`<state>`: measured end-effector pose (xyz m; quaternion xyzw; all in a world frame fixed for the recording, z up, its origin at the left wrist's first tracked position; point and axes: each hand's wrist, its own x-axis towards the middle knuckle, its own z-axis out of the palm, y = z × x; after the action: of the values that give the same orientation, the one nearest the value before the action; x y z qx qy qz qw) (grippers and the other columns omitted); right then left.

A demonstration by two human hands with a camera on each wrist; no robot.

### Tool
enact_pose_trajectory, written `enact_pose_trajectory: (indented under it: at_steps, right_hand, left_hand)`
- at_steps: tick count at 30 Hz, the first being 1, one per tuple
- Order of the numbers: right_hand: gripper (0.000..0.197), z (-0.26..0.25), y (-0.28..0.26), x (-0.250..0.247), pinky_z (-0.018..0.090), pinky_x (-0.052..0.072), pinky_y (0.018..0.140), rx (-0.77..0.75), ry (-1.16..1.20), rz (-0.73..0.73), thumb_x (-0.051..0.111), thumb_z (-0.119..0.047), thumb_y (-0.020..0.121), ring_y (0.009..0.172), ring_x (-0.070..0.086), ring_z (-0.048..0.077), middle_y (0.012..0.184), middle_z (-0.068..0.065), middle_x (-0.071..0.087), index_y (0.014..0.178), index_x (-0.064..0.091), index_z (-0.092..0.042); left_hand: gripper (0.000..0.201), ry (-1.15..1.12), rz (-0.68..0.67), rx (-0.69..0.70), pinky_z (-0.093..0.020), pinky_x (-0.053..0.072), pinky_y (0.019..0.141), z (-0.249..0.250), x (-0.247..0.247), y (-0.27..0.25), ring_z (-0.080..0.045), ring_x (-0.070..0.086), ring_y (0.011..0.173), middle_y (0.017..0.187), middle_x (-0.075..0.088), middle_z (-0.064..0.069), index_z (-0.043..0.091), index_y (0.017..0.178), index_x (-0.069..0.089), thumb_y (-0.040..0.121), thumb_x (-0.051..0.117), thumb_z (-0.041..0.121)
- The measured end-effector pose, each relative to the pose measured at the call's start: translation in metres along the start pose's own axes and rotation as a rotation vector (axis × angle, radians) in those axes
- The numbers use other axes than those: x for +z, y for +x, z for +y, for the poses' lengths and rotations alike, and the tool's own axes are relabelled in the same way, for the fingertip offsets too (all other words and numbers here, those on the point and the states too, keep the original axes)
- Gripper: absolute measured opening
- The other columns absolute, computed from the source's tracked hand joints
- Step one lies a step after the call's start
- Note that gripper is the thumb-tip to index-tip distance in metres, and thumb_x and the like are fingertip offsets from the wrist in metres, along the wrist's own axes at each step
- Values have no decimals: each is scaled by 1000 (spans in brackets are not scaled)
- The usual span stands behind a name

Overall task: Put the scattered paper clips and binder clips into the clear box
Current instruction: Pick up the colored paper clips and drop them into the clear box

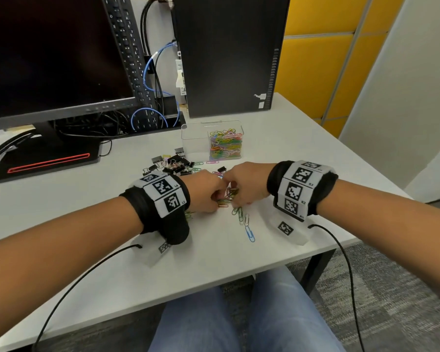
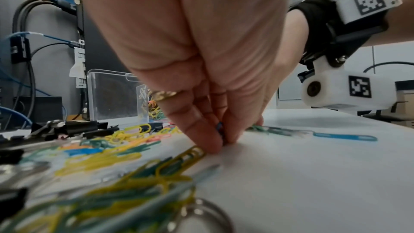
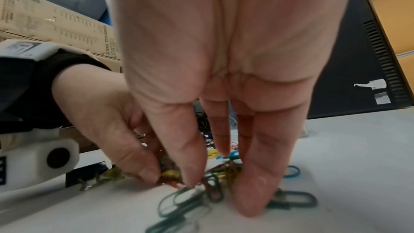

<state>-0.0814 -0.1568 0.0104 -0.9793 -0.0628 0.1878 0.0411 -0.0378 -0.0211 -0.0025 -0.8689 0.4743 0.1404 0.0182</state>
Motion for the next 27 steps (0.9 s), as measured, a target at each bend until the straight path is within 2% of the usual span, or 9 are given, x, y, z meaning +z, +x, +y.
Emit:
enact_pose_trajectory:
  at_steps: [3, 5, 7, 9, 13, 17, 19, 23, 27]
  right_hand:
    - [33, -2, 2, 2, 24, 40, 74, -38, 3, 45, 68, -23, 84, 92, 55, 19, 100, 0, 58, 116, 62, -15]
    - [24, -2, 4, 3, 23, 44, 74, -47, 31, 79, 65, -15, 85, 97, 60, 20, 105, 2, 66, 109, 69, -12]
    - [21, 0, 5, 2, 23, 47, 72, -43, 53, 98, 62, -11, 87, 86, 61, 17, 106, 4, 69, 105, 71, -10]
    - [20, 2, 6, 2, 23, 47, 70, -33, 67, 115, 60, -10, 88, 79, 57, 15, 106, 5, 69, 105, 71, -9]
    - [20, 8, 9, 4, 27, 51, 84, 0, 112, 136, 60, -14, 89, 100, 63, 21, 110, 4, 69, 105, 70, -11]
    - [19, 18, 10, 1, 23, 46, 78, 21, 199, 160, 62, -15, 88, 90, 58, 16, 107, 5, 69, 105, 71, -9]
    - [18, 24, 10, -3, 22, 44, 76, 28, 238, 183, 63, -15, 88, 84, 55, 12, 98, 2, 69, 102, 71, -9]
    - [11, 34, 10, -19, 23, 45, 70, 54, 340, 257, 63, -12, 88, 62, 53, 3, 67, -12, 58, 93, 72, -9]
    - [7, 44, 17, -44, 17, 42, 60, 89, 449, 448, 65, -11, 86, 61, 49, 1, 67, -11, 55, 90, 71, -10]
  left_hand:
    - [4, -12, 45, -29, -22, 37, 61, -8, -6, -2, -16, 47, 73, 67, 45, 12, 18, 86, 56, 83, 56, 15]
    - [9, -56, 63, -73, -24, 45, 68, -14, -13, -4, -15, 51, 76, 73, 51, 10, 19, 91, 61, 83, 58, 17]
    - [13, -104, 103, -104, -25, 48, 73, -22, -20, -4, -13, 54, 79, 81, 56, 7, 17, 96, 64, 83, 59, 18]
    - [13, -164, 188, -134, -19, 45, 66, -29, -30, -2, -11, 55, 77, 80, 58, 8, 17, 95, 65, 83, 59, 16]
    - [11, -337, 384, -194, -11, 45, 63, -40, -50, 10, -9, 59, 70, 72, 58, 10, 14, 92, 67, 85, 60, 13]
    - [12, -464, 568, -236, -23, 53, 65, -47, -59, 30, -10, 59, 60, 70, 59, 4, 9, 94, 66, 84, 58, 11]
    - [13, -422, 641, -254, -28, 52, 70, -49, -59, 43, -14, 56, 66, 75, 59, 0, 9, 93, 65, 83, 58, 11]
    - [15, -359, 722, -302, -26, 46, 73, -52, -60, 65, -16, 52, 75, 80, 58, -1, 9, 95, 64, 85, 53, 11]
    - [17, -333, 760, -324, -36, 51, 84, -52, -61, 75, -25, 60, 88, 91, 66, -11, 8, 99, 63, 87, 51, 10]
